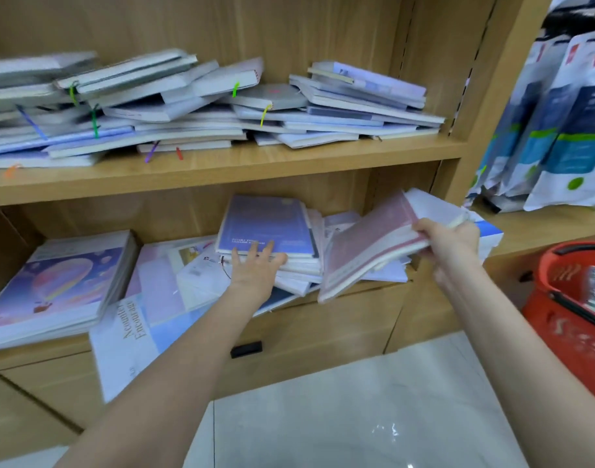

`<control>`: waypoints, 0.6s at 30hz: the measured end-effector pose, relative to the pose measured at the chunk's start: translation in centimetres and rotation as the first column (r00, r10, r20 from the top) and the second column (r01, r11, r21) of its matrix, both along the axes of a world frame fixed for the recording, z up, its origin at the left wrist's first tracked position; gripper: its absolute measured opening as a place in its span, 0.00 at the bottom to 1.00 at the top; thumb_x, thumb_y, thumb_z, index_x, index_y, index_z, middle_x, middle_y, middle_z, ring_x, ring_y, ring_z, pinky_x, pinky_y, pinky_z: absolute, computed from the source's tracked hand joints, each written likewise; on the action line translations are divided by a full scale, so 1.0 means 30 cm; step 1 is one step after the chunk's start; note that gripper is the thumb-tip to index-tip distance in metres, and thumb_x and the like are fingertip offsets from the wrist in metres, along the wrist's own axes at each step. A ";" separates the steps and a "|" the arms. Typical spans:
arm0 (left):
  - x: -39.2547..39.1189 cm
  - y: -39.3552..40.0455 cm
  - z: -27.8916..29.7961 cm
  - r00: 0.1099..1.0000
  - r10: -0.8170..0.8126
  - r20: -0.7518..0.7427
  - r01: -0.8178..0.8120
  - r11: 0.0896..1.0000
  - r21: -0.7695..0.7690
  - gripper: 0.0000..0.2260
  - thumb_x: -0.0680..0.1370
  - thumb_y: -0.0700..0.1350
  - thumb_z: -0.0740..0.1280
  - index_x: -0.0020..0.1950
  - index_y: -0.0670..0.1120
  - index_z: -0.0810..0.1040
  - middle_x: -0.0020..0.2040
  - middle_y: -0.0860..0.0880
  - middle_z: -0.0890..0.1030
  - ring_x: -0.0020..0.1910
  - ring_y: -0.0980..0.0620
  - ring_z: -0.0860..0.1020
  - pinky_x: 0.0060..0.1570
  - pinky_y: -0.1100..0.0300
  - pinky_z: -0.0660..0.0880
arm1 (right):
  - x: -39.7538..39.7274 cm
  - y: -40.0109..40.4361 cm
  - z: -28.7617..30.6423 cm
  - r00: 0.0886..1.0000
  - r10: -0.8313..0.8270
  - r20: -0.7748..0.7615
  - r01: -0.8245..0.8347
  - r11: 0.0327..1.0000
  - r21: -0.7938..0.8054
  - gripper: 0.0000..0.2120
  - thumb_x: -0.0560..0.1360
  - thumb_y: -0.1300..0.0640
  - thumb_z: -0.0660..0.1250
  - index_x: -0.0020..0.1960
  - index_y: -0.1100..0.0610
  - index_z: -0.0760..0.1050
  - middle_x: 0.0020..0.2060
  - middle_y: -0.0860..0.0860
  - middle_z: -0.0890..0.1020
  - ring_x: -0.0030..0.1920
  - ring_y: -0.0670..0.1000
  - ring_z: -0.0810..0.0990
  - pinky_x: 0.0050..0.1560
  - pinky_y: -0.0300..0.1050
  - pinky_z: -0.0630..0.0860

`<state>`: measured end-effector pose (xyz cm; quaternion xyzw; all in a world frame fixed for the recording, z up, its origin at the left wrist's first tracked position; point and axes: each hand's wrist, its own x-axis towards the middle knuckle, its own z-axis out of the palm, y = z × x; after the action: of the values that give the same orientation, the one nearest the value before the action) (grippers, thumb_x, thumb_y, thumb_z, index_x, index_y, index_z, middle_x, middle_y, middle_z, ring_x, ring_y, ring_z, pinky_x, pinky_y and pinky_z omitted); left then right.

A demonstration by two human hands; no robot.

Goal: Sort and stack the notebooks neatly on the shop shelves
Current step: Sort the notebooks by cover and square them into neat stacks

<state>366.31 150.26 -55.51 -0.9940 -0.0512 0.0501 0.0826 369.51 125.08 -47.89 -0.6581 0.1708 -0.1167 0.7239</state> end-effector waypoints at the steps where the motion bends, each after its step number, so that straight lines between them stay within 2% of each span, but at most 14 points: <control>1: -0.010 -0.009 0.017 1.000 0.015 0.002 -0.015 0.993 -0.115 0.25 0.77 0.37 0.61 0.71 0.52 0.59 0.77 0.47 0.50 0.76 0.44 0.48 0.71 0.42 0.49 | -0.024 -0.021 0.027 0.999 0.006 0.032 -0.008 0.997 0.071 0.14 0.70 0.66 0.69 0.39 0.55 0.64 0.34 0.54 0.73 0.31 0.49 0.72 0.27 0.42 0.75; 2: -0.031 -0.025 0.045 0.997 0.055 0.051 -0.037 0.954 -0.296 0.21 0.79 0.42 0.61 0.70 0.50 0.62 0.76 0.45 0.55 0.75 0.44 0.53 0.70 0.46 0.54 | -0.053 -0.041 0.050 0.998 0.025 0.062 -0.035 0.986 0.161 0.12 0.70 0.67 0.69 0.44 0.57 0.66 0.35 0.54 0.73 0.32 0.49 0.74 0.28 0.41 0.76; 3: -0.062 -0.047 0.069 0.985 0.148 0.089 -0.072 0.820 -0.568 0.18 0.80 0.46 0.60 0.69 0.48 0.65 0.73 0.44 0.62 0.71 0.45 0.61 0.67 0.50 0.60 | -0.081 -0.060 0.060 0.995 0.056 0.087 -0.076 0.968 0.239 0.13 0.71 0.67 0.68 0.49 0.58 0.67 0.36 0.53 0.75 0.33 0.48 0.75 0.28 0.39 0.77; 4: -0.105 -0.074 0.099 0.961 0.272 0.046 -0.108 0.524 -0.845 0.16 0.80 0.50 0.59 0.67 0.46 0.68 0.69 0.44 0.68 0.66 0.45 0.68 0.61 0.53 0.66 | -0.112 -0.068 0.064 0.990 0.101 0.099 -0.126 0.945 0.301 0.15 0.71 0.67 0.68 0.54 0.59 0.68 0.36 0.53 0.77 0.34 0.48 0.78 0.27 0.38 0.77; 5: -0.152 -0.101 0.135 0.945 0.314 -0.094 -0.135 0.112 -0.985 0.16 0.81 0.52 0.58 0.64 0.45 0.70 0.64 0.44 0.73 0.59 0.45 0.73 0.56 0.53 0.70 | -0.138 -0.071 0.057 0.981 0.154 0.119 -0.186 0.923 0.338 0.15 0.71 0.68 0.67 0.55 0.59 0.69 0.35 0.52 0.80 0.33 0.47 0.79 0.27 0.37 0.77; 6: -0.196 -0.112 0.162 0.943 0.256 -0.215 -0.159 -0.222 -0.962 0.16 0.81 0.53 0.57 0.62 0.44 0.72 0.60 0.44 0.76 0.54 0.46 0.76 0.52 0.52 0.74 | -0.165 -0.063 0.048 0.969 0.210 0.131 -0.243 0.902 0.357 0.13 0.71 0.69 0.66 0.54 0.60 0.71 0.33 0.50 0.82 0.32 0.46 0.81 0.28 0.36 0.76; 7: -0.233 -0.102 0.175 0.950 0.178 -0.257 -0.163 -0.421 -0.893 0.16 0.81 0.52 0.56 0.60 0.44 0.73 0.56 0.45 0.78 0.51 0.47 0.78 0.50 0.53 0.76 | -0.183 -0.051 0.033 0.954 0.269 0.134 -0.299 0.883 0.361 0.11 0.72 0.69 0.65 0.52 0.60 0.73 0.32 0.49 0.83 0.31 0.45 0.82 0.28 0.36 0.76; 8: -0.264 -0.079 0.178 0.956 0.142 -0.256 -0.155 -0.497 -0.854 0.14 0.81 0.51 0.57 0.59 0.44 0.75 0.54 0.46 0.80 0.48 0.49 0.79 0.47 0.55 0.78 | -0.201 -0.033 0.022 0.934 0.332 0.133 -0.358 0.857 0.370 0.09 0.72 0.70 0.64 0.51 0.61 0.74 0.33 0.49 0.84 0.32 0.45 0.82 0.30 0.36 0.77; 10: -0.323 -0.013 0.166 0.959 0.175 -0.222 -0.098 -0.529 -0.843 0.10 0.80 0.47 0.60 0.56 0.44 0.77 0.51 0.47 0.81 0.46 0.50 0.80 0.44 0.59 0.79 | -0.226 0.009 -0.003 0.888 0.447 0.112 -0.452 0.797 0.400 0.09 0.73 0.69 0.63 0.52 0.62 0.75 0.39 0.52 0.85 0.36 0.47 0.83 0.32 0.39 0.80; 13: -0.384 0.097 0.137 0.919 0.310 -0.245 -0.050 -0.525 -0.850 0.06 0.79 0.40 0.61 0.52 0.42 0.77 0.47 0.46 0.80 0.42 0.50 0.80 0.39 0.63 0.80 | -0.247 0.085 -0.037 0.817 0.574 0.050 -0.549 0.750 0.369 0.07 0.73 0.68 0.64 0.50 0.61 0.75 0.41 0.53 0.84 0.36 0.48 0.83 0.35 0.39 0.80; 16: -0.436 0.173 0.114 0.899 0.354 -0.260 -0.057 -0.493 -0.868 0.09 0.78 0.38 0.62 0.58 0.42 0.72 0.46 0.45 0.81 0.38 0.51 0.81 0.34 0.61 0.79 | -0.246 0.188 -0.061 0.787 0.616 0.031 -0.605 0.762 0.230 0.08 0.74 0.68 0.64 0.47 0.56 0.75 0.37 0.51 0.84 0.34 0.47 0.82 0.32 0.40 0.79; 18: -0.465 0.215 0.113 0.889 0.383 -0.250 -0.026 -0.503 -0.864 0.11 0.78 0.37 0.62 0.59 0.46 0.70 0.45 0.46 0.81 0.36 0.51 0.82 0.32 0.60 0.79 | -0.240 0.254 -0.076 0.778 0.629 0.012 -0.625 0.771 0.118 0.07 0.75 0.65 0.65 0.50 0.56 0.75 0.38 0.50 0.83 0.34 0.47 0.82 0.32 0.42 0.78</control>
<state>352.37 156.72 -52.11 -0.5480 -0.2003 -0.0207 -0.8119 362.31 132.70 -50.17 -0.6361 -0.0417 0.1504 0.7556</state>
